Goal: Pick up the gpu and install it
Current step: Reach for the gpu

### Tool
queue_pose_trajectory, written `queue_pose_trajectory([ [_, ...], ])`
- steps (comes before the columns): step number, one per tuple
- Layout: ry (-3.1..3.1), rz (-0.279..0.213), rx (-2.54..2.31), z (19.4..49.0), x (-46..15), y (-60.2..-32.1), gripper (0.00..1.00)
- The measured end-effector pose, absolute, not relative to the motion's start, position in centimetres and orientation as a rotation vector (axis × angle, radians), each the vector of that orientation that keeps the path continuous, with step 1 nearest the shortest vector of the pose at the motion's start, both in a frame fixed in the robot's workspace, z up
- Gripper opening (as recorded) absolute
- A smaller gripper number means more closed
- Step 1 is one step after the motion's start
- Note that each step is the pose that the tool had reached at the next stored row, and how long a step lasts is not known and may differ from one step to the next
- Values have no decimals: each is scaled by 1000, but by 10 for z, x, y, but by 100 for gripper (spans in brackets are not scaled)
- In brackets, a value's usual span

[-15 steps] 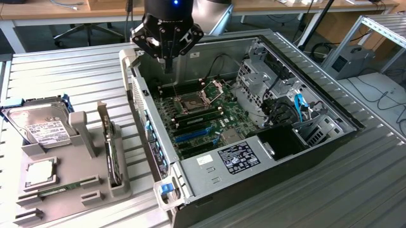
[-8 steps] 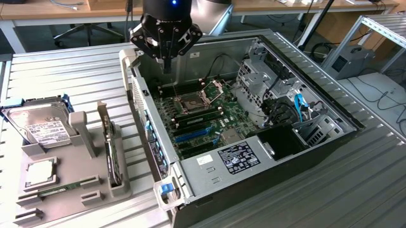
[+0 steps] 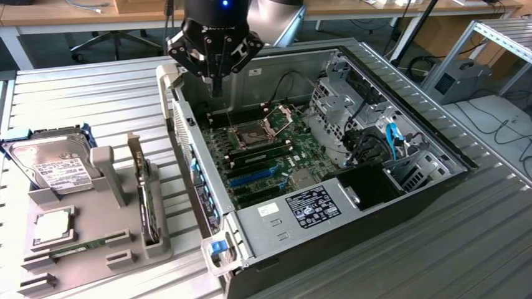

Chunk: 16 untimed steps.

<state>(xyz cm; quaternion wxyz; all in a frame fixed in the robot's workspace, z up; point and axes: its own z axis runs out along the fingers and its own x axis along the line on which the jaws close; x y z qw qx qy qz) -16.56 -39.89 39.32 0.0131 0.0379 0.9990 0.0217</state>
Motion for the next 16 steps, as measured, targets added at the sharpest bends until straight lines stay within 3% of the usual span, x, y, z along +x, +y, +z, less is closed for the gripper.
queue_pose_trajectory([
  [16, 3112, 68, 118, 393, -171, -399, 11],
])
